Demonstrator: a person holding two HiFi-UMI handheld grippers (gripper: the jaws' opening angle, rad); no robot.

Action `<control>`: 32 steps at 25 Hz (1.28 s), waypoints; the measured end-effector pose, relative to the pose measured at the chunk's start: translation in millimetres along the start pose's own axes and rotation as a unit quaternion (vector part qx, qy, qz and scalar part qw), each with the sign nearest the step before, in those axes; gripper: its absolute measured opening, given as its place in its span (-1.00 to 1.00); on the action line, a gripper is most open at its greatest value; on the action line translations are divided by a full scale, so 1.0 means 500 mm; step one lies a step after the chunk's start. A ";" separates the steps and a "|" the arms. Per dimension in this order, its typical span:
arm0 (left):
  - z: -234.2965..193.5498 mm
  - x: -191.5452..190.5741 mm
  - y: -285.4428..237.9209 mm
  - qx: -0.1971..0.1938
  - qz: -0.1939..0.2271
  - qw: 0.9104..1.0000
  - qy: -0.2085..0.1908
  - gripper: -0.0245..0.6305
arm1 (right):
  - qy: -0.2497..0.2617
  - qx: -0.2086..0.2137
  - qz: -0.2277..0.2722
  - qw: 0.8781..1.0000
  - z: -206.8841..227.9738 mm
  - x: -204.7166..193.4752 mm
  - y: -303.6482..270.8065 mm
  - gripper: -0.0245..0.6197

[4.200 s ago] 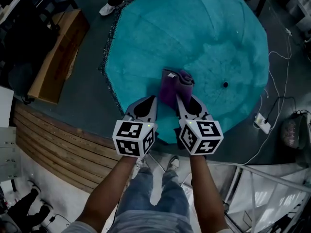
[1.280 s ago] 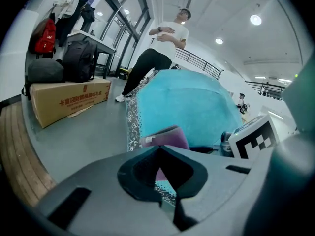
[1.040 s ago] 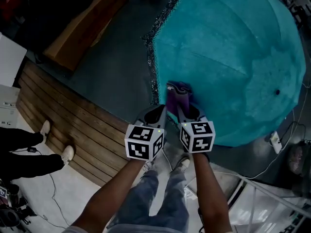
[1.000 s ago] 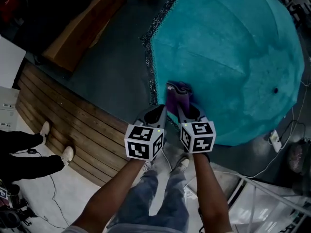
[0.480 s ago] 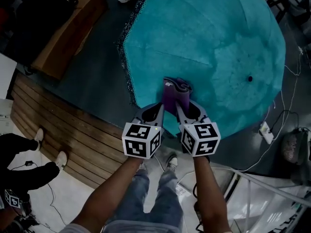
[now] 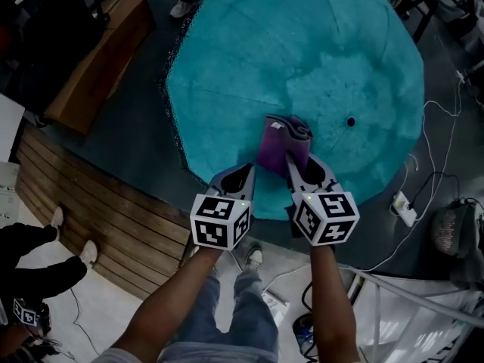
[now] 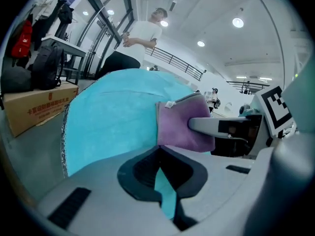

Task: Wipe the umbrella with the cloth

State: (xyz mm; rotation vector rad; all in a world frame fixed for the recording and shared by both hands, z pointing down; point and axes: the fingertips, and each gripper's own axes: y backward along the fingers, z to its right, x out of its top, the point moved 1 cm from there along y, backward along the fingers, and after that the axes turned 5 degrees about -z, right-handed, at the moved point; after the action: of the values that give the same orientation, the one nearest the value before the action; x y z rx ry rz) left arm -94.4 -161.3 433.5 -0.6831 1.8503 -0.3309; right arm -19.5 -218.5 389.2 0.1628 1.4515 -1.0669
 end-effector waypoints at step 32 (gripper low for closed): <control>-0.037 -0.103 0.090 0.070 0.034 0.996 0.043 -0.91 | 0.062 0.061 0.022 0.996 -0.089 -0.027 0.081 -0.69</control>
State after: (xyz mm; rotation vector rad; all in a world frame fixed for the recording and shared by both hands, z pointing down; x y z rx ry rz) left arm -111.8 -96.2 455.8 -0.5154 1.9080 -0.4461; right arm -21.5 -159.3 371.7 0.3513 1.4862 -1.1266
